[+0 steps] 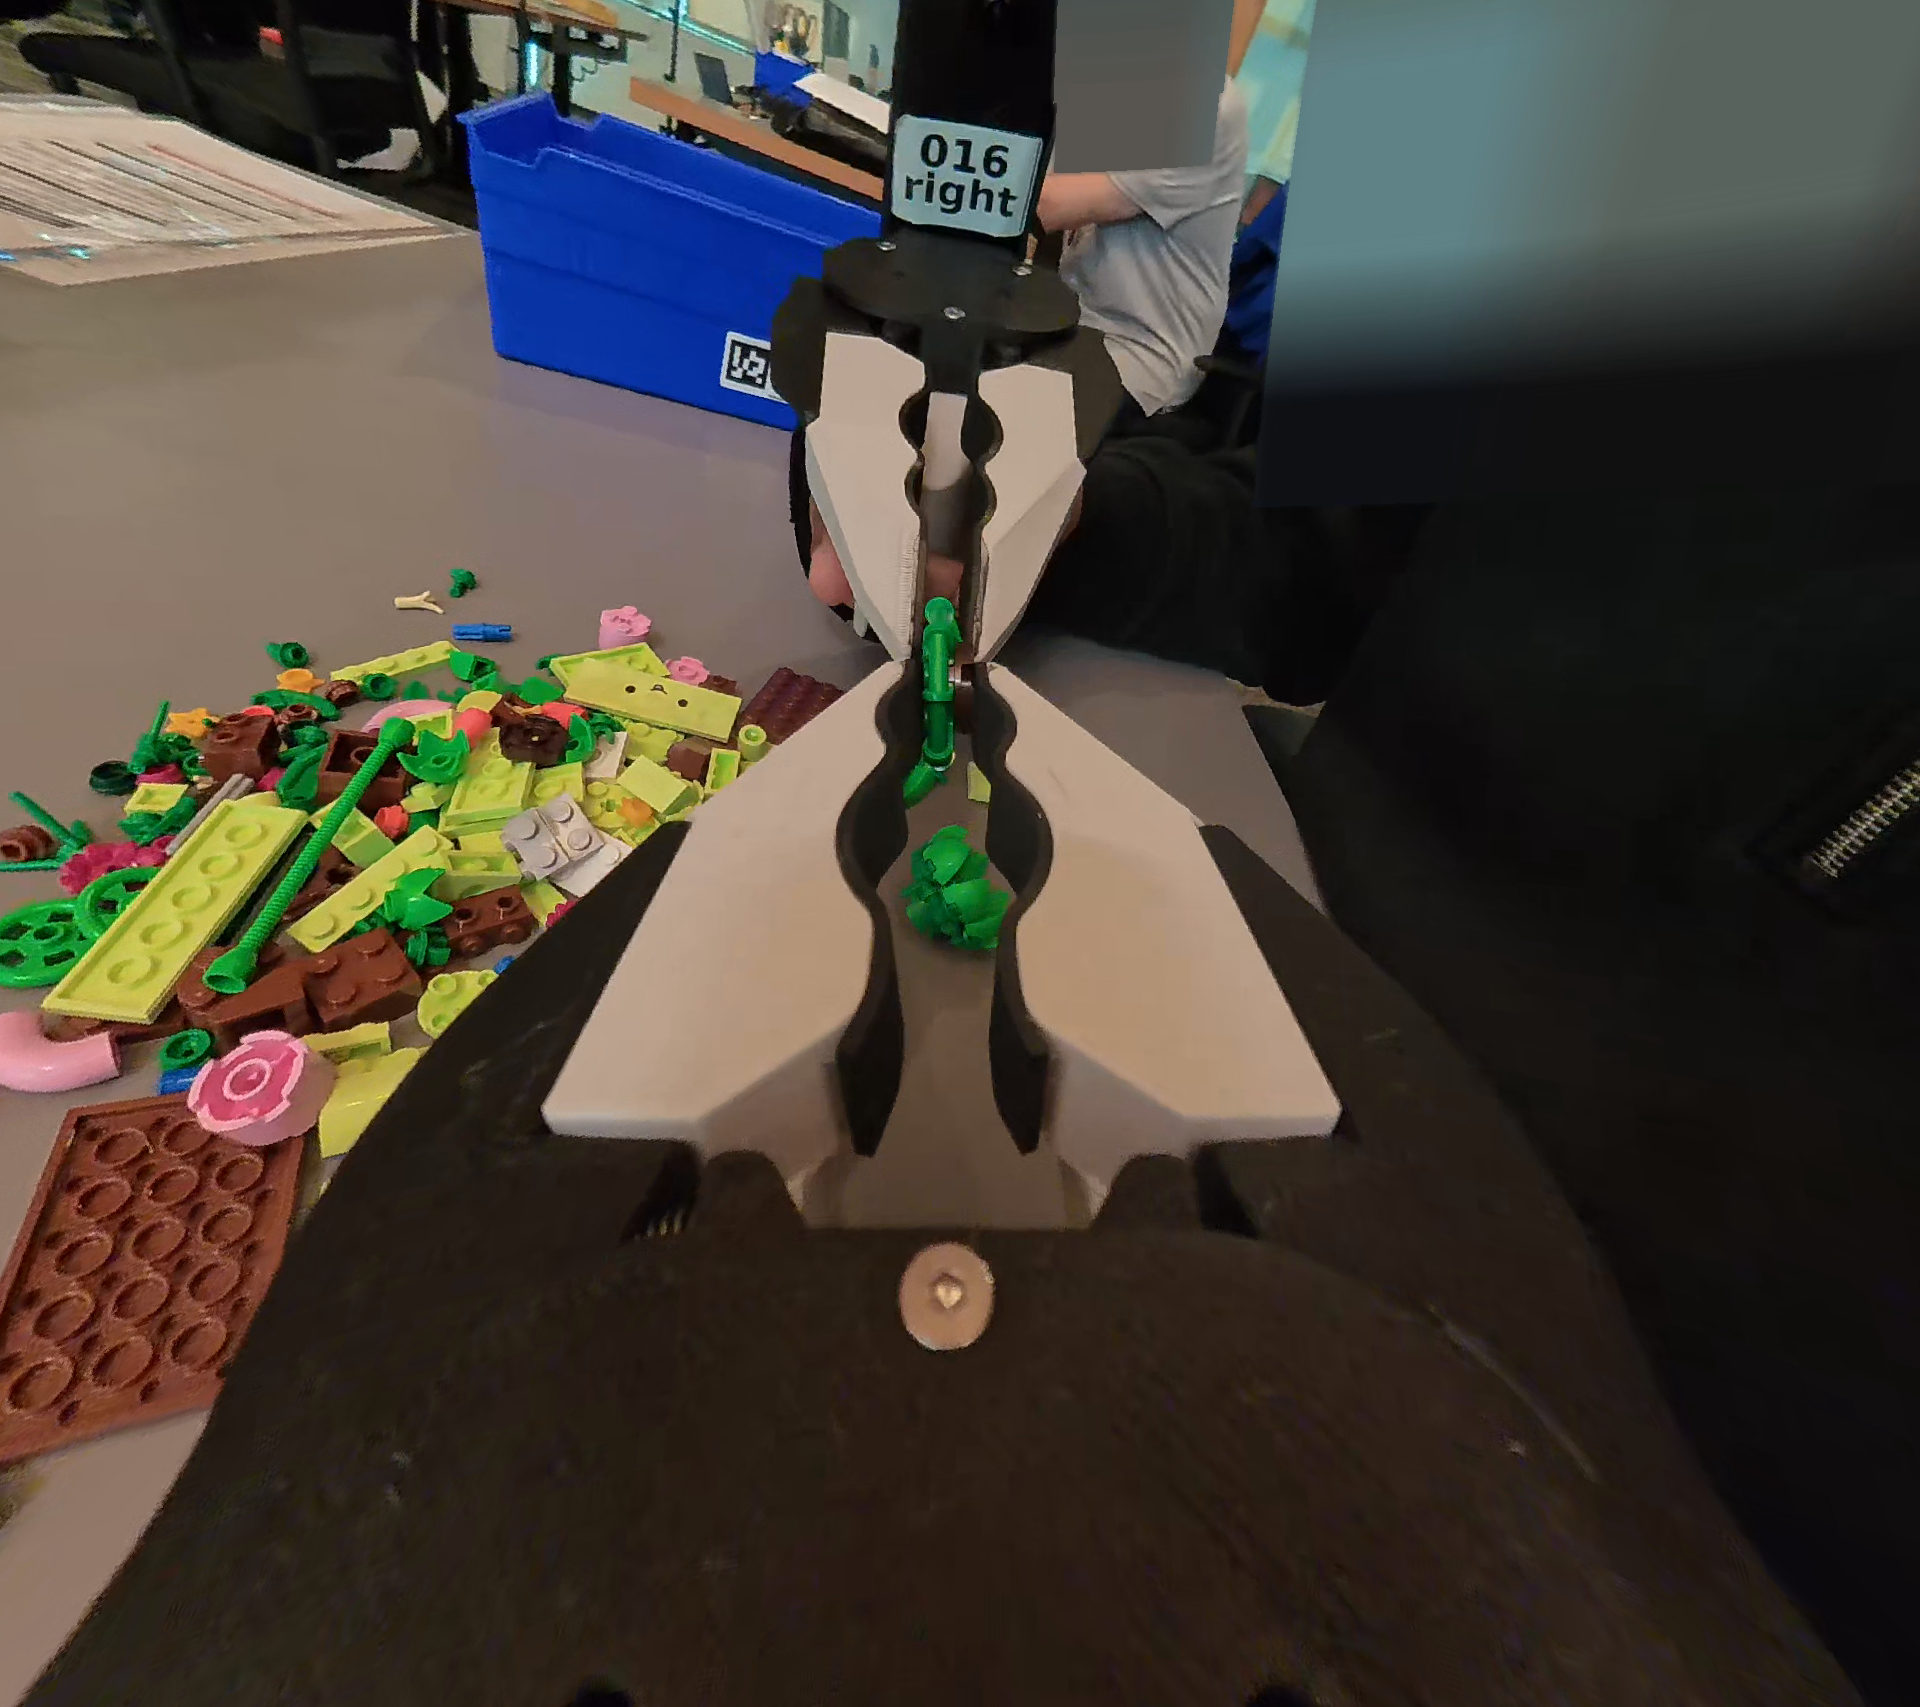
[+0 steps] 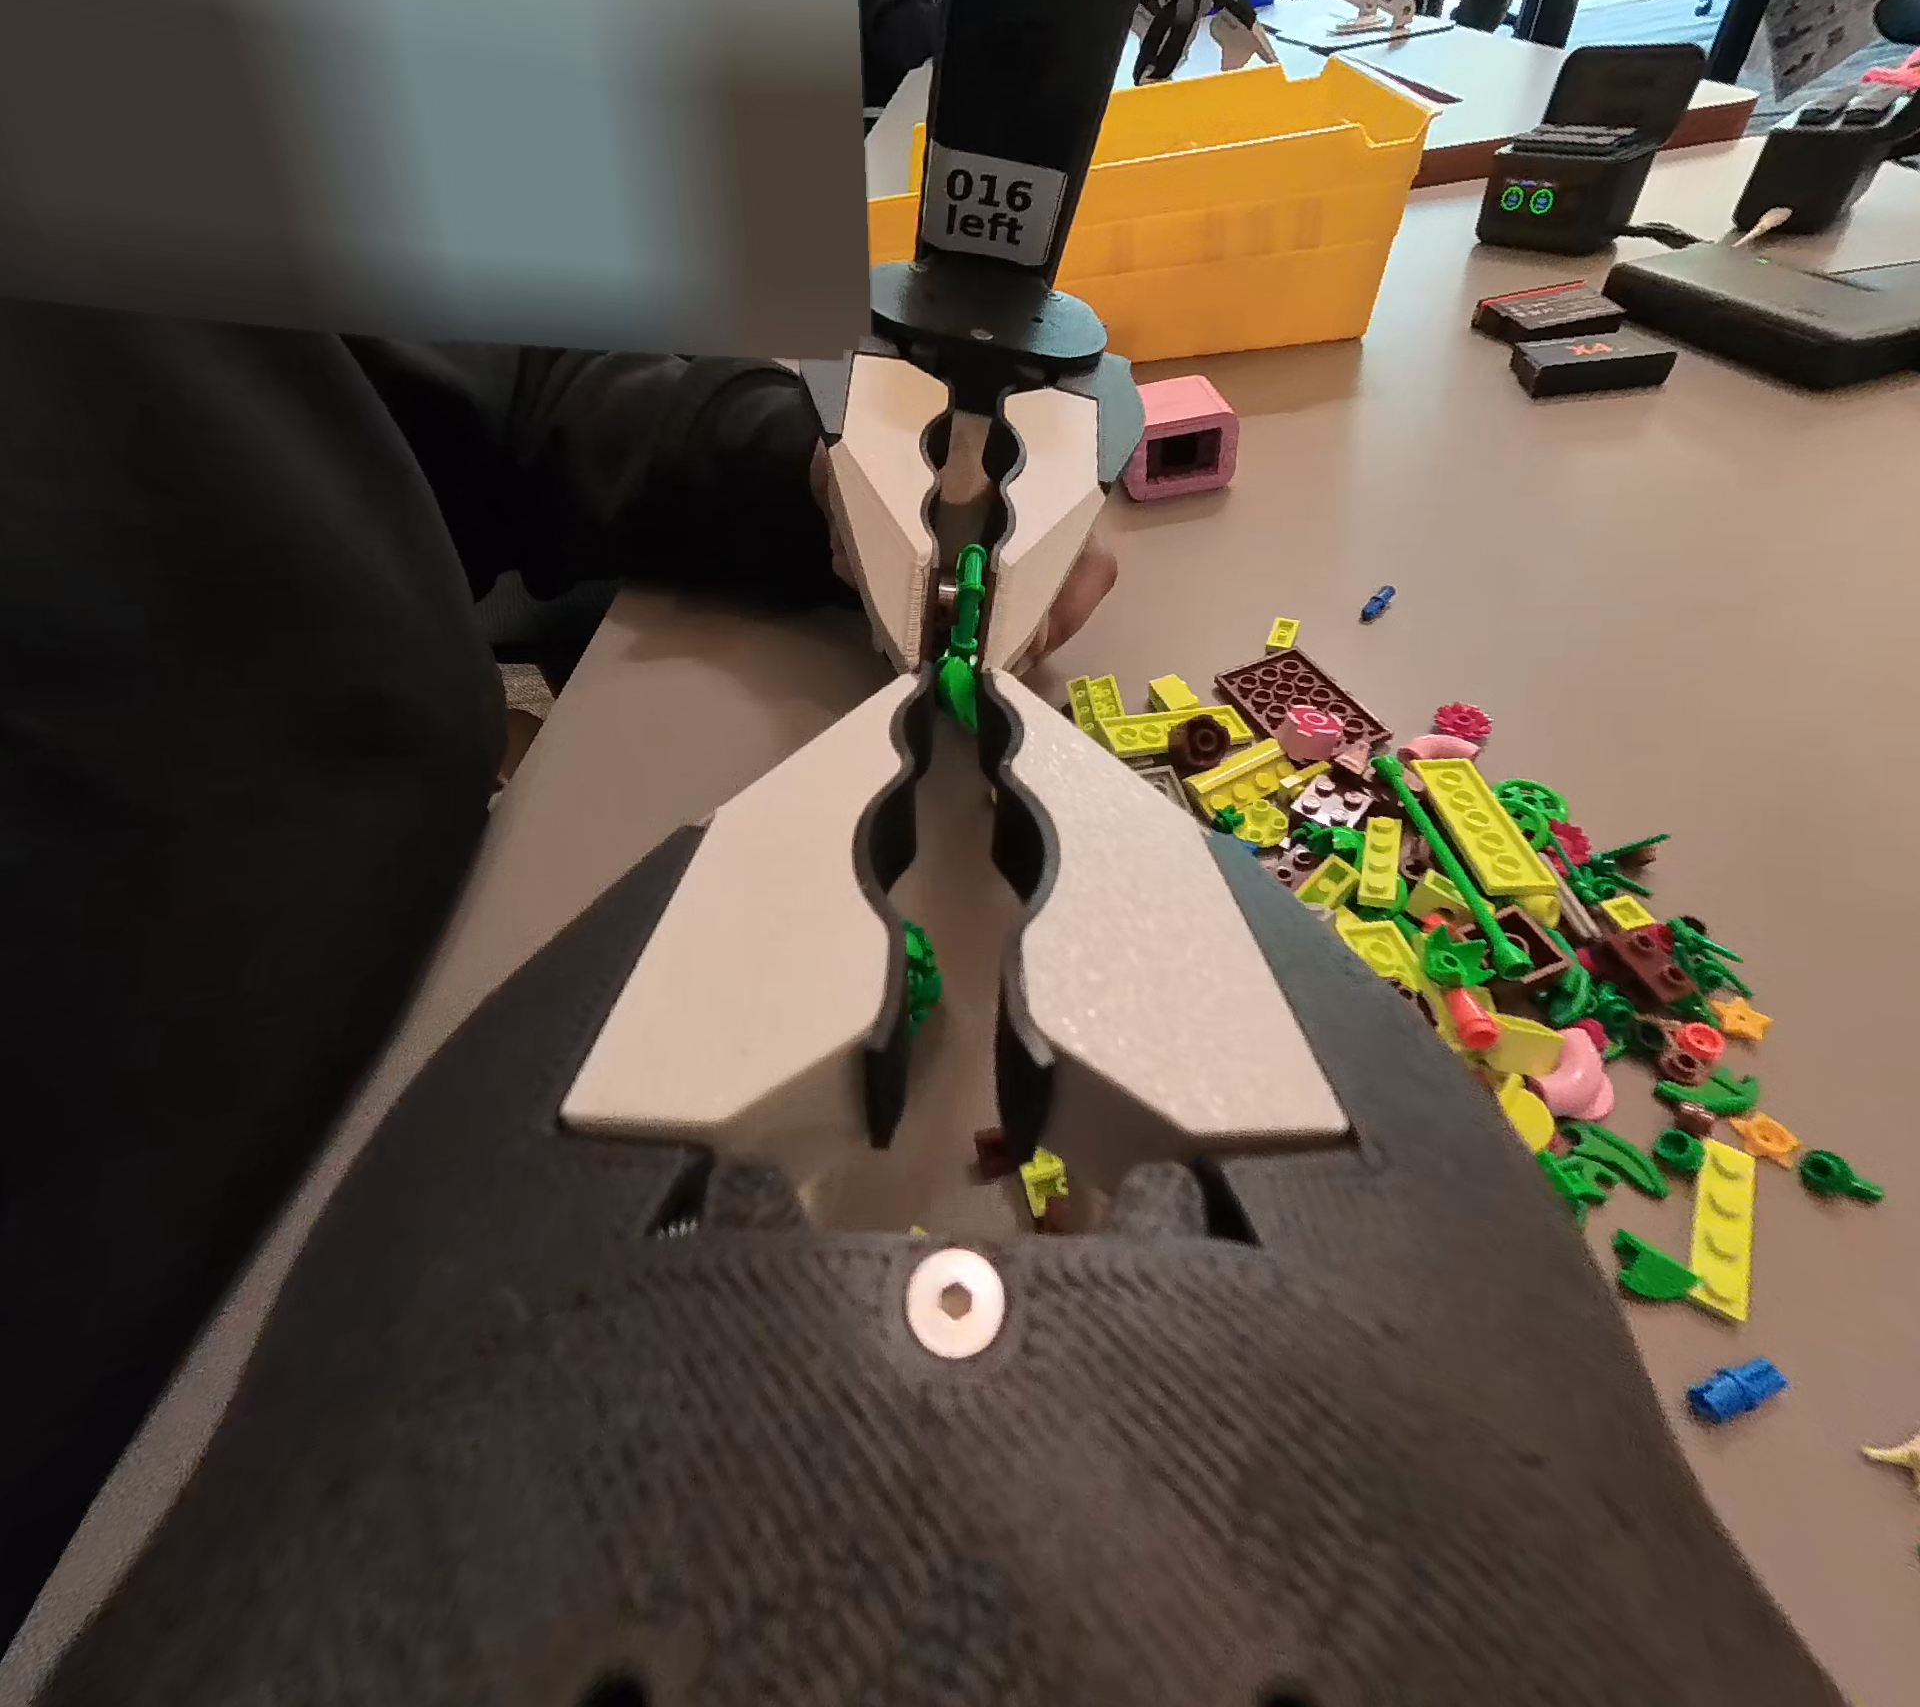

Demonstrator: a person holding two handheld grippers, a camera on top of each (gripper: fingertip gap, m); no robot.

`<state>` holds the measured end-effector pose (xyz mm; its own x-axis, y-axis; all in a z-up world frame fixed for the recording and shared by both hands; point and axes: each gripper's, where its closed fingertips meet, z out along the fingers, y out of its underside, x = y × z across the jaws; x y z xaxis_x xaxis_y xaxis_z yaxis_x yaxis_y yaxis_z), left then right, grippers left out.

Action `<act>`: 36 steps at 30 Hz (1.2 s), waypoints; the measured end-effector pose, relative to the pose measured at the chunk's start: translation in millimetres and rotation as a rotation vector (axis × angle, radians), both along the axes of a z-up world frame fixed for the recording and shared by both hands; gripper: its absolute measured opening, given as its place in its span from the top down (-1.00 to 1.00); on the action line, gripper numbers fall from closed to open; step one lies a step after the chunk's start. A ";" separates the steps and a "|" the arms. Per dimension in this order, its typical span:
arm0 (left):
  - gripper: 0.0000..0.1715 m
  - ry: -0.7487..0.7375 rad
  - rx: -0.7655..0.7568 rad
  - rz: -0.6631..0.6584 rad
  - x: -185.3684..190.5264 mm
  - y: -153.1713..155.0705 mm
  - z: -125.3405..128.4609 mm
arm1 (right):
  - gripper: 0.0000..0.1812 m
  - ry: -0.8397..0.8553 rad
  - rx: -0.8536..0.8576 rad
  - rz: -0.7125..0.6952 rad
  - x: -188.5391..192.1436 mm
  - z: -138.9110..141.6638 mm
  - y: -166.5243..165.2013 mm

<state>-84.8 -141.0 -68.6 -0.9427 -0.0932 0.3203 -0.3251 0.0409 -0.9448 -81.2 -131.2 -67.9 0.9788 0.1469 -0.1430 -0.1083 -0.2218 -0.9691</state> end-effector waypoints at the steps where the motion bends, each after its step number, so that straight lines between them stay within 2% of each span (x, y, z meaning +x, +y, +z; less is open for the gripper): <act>1: 0.94 -0.002 -0.002 0.000 -0.5 -0.7 0.3 | 0.95 -0.002 0.001 0.006 -0.5 0.3 -0.9; 21: 0.94 0.016 -0.033 0.015 1.0 -0.5 8.9 | 0.96 0.143 0.033 0.023 0.4 9.0 -3.0; 25: 0.94 0.117 -0.085 -0.010 0.6 -4.1 12.7 | 0.97 0.167 0.012 0.046 0.5 13.2 -8.2; 27: 0.94 0.127 -0.077 -0.006 1.9 -4.5 9.7 | 0.97 0.139 -0.016 0.027 3.0 9.6 -10.2; 30: 0.95 0.166 -0.241 0.071 20.8 25.7 37.9 | 0.98 0.061 -0.030 -0.130 38.1 11.6 -31.6; 33: 0.94 0.055 -0.198 0.155 30.5 40.3 45.0 | 0.98 0.118 0.088 -0.185 61.5 35.5 -53.8; 36: 0.94 0.031 -0.189 0.142 24.1 35.1 46.4 | 0.97 0.121 0.102 -0.180 58.7 34.8 -50.2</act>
